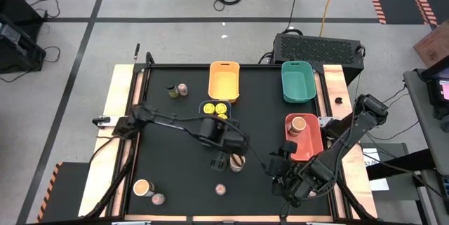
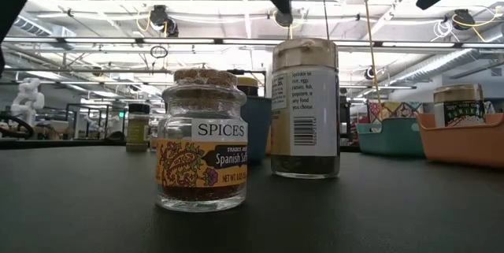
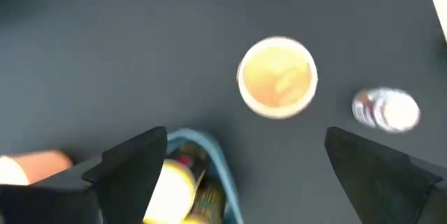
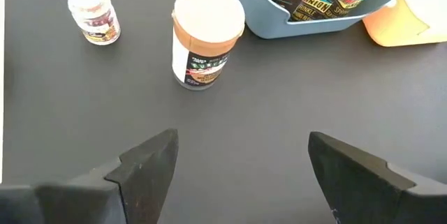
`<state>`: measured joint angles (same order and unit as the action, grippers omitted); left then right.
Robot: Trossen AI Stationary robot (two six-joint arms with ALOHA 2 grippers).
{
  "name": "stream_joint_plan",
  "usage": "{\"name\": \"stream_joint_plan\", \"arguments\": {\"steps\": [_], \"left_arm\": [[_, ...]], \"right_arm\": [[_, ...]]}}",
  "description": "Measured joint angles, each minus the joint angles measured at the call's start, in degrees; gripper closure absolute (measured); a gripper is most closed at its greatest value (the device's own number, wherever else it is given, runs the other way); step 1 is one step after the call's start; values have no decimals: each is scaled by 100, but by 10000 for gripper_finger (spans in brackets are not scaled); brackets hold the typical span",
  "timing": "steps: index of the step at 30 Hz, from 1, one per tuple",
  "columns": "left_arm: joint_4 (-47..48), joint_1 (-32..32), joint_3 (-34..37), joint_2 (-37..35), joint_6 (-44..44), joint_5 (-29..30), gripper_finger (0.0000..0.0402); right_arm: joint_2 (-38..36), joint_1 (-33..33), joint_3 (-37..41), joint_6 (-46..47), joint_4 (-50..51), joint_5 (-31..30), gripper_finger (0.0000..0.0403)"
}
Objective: Sort spices by type
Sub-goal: Put the gold seasoning bottle into the orange bin
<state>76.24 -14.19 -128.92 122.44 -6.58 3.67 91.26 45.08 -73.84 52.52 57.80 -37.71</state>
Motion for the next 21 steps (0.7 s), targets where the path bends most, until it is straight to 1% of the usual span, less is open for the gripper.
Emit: {"name": "stream_joint_plan", "arguments": {"steps": [3, 6, 8, 10, 12, 14, 18, 21], "left_arm": [[340, 3, -1, -374, -82, 51, 11], [675, 7, 81, -853, 62, 203, 11], [663, 15, 336, -1310, 183, 357, 11], [542, 17, 744, -1837, 345, 507, 10], [215, 19, 1352, -2441, 510, 660, 10], [-295, -2, 2123, -3105, 673, 779, 10], [-1892, -215, 4158, -4611, 918, 859, 10], [-3402, -476, 5793, -5651, 907, 863, 10]], "right_arm": [[0, -30, 0, -119, -163, -8, 88], [0, -102, 0, -369, -477, -53, 88], [0, -164, 46, -633, -821, -150, 88], [0, -262, 164, -1034, -1280, -160, 88], [4, -368, 304, -1444, -1750, -155, 88], [6, -490, 420, -1755, -2192, -137, 88], [7, -724, 522, -2424, -2923, -116, 88], [7, -906, 522, -2926, -3402, -29, 86]]}}
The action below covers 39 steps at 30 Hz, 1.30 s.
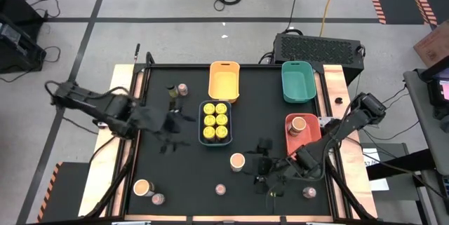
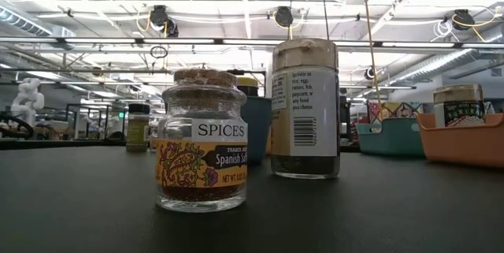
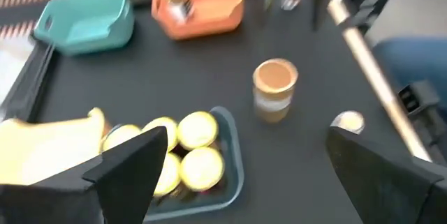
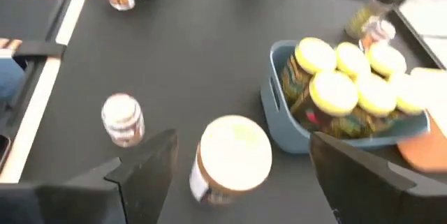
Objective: Sort spices by type
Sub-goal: Put the gold seasoning bottle into the orange bin
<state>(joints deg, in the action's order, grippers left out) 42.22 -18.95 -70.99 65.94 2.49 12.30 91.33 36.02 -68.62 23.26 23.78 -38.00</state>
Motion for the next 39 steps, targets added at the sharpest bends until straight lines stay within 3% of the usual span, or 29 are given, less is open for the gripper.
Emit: {"name": "stream_joint_plan", "arguments": {"steps": [5, 10, 18, 24, 39], "left_arm": [[-2693, -331, 2404, -1351, -356, 41, 10], [-4069, -366, 3643, -2125, -664, 530, 10], [-4116, -363, 3756, -2722, -1033, 646, 10], [-3876, -364, 3756, -2675, -1032, 550, 10], [-3869, -364, 3756, -2643, -1033, 537, 10]], "right_arm": [[36, -540, -7, -118, -391, 813, 60], [82, -1001, 1, -116, -385, 1669, 35], [79, -1323, -7, -397, -301, 1733, 30], [303, -1458, -10, -162, -320, 2299, 30], [822, -1453, -20, 26, -431, 2789, 30]]}}
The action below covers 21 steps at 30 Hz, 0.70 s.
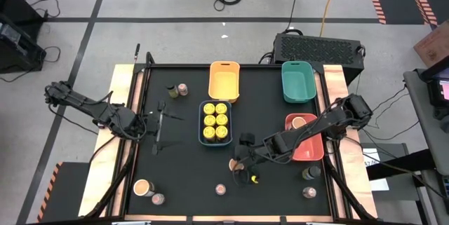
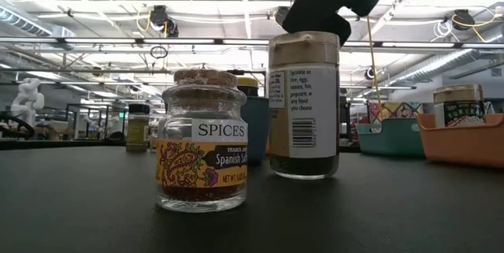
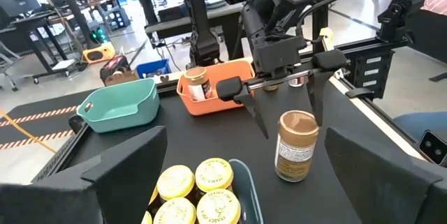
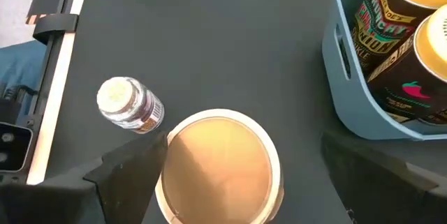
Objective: Sort spices by type
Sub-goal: Put the gold seasoning bottle into the orange bin
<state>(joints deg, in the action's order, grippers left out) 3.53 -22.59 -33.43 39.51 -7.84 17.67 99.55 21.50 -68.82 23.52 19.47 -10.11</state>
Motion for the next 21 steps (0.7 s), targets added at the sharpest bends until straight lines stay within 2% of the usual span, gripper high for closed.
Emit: {"name": "stream_joint_plan", "arguments": {"steps": [8, 14, 21], "left_arm": [[19, 0, 0, 2, 2, -2, 10], [24, 0, 0, 2, 4, -4, 10], [69, 0, 0, 13, 10, -5, 10]], "right_arm": [[3, -17, -21, -224, -2, -101, 30], [31, -31, -318, -625, 150, -216, 30], [31, -29, -466, -585, 261, -209, 30]]}}
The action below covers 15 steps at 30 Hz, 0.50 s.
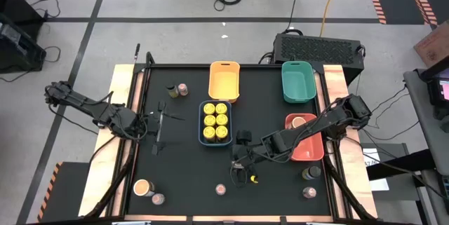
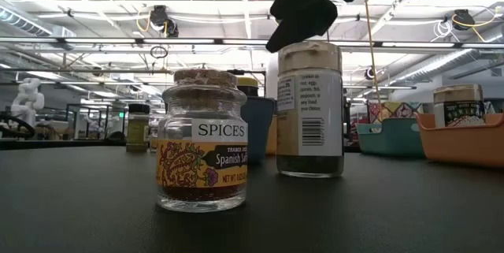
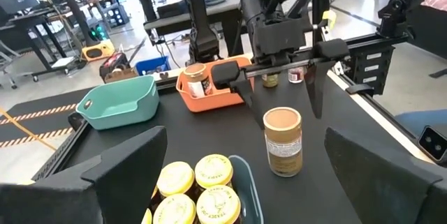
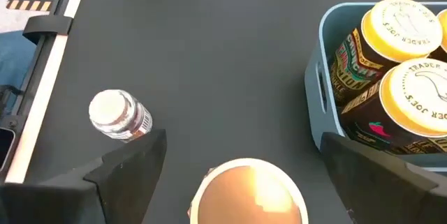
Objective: Sort spices by type
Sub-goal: Put the gold seasoning bottle into the orange bin
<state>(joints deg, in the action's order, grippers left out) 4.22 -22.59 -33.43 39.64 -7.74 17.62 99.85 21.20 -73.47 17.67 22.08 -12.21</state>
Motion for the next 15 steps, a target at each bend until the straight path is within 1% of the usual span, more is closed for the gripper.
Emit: {"name": "stream_joint_plan", "arguments": {"steps": [9, 15], "left_arm": [[125, 0, 0, 0, 97, -2, 10], [125, 0, 0, 0, 102, -2, 10]], "right_arm": [[-7, 25, -4, 411, 347, 4, 30], [-9, 27, 264, 747, 318, 10, 30]]}}
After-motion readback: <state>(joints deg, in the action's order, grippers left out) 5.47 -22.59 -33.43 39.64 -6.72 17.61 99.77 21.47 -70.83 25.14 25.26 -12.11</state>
